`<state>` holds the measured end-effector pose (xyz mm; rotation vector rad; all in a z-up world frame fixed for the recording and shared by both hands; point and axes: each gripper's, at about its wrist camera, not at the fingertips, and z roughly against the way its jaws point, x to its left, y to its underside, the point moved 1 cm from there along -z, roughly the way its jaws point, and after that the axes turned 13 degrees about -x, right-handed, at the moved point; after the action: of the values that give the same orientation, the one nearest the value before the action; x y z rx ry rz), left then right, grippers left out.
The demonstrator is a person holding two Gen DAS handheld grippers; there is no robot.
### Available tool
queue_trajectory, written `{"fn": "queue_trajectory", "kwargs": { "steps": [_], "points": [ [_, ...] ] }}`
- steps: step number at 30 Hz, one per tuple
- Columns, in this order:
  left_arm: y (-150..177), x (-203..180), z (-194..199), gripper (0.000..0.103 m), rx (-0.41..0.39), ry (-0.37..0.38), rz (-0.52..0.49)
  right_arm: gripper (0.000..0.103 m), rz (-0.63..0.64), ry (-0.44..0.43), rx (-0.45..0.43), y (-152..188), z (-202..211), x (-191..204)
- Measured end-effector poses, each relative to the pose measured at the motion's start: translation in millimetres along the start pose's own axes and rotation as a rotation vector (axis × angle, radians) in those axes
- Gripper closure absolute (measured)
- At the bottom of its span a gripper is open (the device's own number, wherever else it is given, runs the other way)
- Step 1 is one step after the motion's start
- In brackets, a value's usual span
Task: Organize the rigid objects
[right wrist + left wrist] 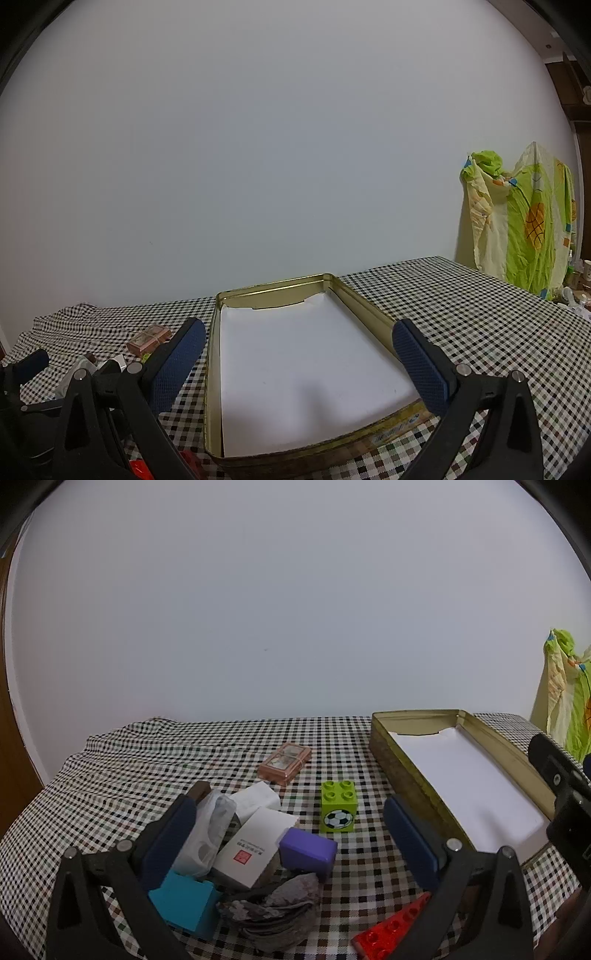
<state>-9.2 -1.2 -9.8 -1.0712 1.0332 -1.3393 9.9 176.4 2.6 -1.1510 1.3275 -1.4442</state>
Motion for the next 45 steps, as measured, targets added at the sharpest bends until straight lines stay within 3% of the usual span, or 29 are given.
{"fn": "queue_trajectory", "kwargs": {
  "steps": [45],
  "points": [
    [-3.0, -0.1, 0.9, 0.000, 0.004, -0.003, 0.003, 0.000, 0.008, -0.030, 0.009, -5.4, 12.0, -2.4]
  ]
}}
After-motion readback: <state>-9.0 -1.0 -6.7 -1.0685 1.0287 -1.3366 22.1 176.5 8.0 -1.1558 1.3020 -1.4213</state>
